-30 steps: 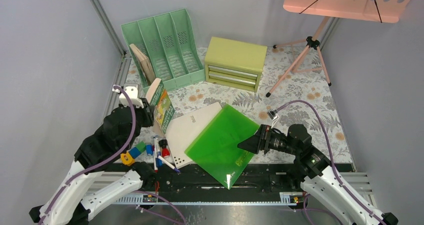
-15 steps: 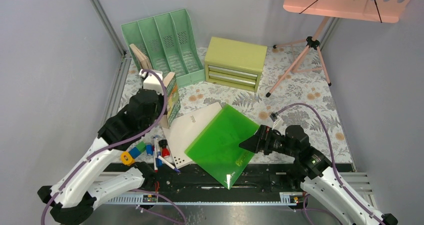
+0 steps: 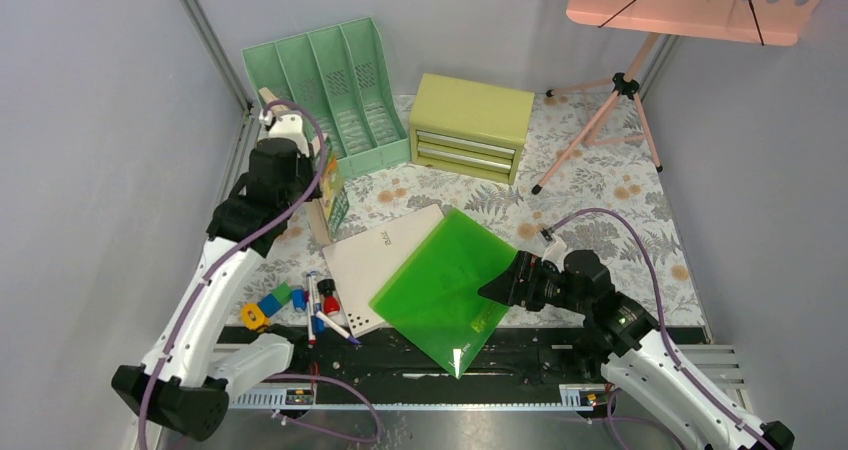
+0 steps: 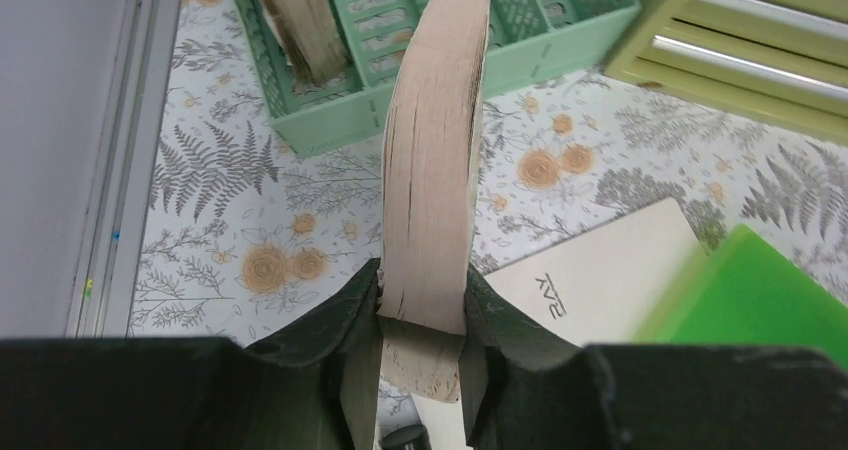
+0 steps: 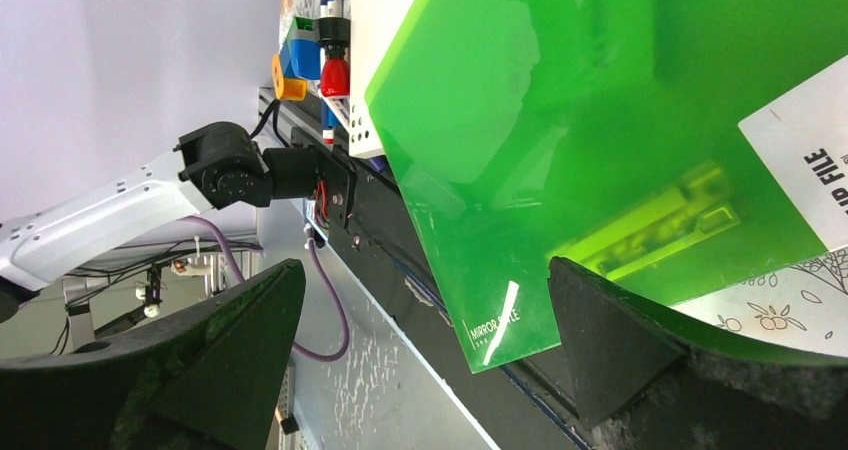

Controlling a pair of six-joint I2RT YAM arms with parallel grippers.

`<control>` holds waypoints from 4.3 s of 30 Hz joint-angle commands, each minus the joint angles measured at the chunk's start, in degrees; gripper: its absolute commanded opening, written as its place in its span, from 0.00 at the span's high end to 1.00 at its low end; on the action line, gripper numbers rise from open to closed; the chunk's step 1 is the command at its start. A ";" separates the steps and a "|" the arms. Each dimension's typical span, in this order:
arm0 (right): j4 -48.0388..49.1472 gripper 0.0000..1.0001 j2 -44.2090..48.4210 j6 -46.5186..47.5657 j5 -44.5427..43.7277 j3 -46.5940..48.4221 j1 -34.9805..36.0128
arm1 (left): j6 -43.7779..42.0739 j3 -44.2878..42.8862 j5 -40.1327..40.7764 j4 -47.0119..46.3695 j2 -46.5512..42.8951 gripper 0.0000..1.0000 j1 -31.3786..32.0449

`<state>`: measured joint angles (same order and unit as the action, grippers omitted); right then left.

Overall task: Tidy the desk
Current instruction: Place the book in the storage box.

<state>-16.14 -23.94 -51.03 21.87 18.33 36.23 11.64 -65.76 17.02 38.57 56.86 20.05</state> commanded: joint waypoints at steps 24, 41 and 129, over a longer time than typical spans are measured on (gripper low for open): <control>0.30 0.01 -2.01 1.51 -2.46 -0.53 0.14 | -0.75 -7.15 13.33 -19.32 3.73 1.00 -16.95; -1.03 0.01 -0.90 1.31 -2.60 -1.17 0.16 | -3.90 -12.69 11.25 -28.43 14.07 1.00 -18.67; -2.23 0.01 -5.42 5.30 -4.53 1.36 0.14 | -1.18 -15.25 10.38 -45.67 34.46 0.28 -18.65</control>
<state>-18.63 -29.41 -46.13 18.46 17.21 36.23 8.36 -81.19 28.40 -5.08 97.19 1.45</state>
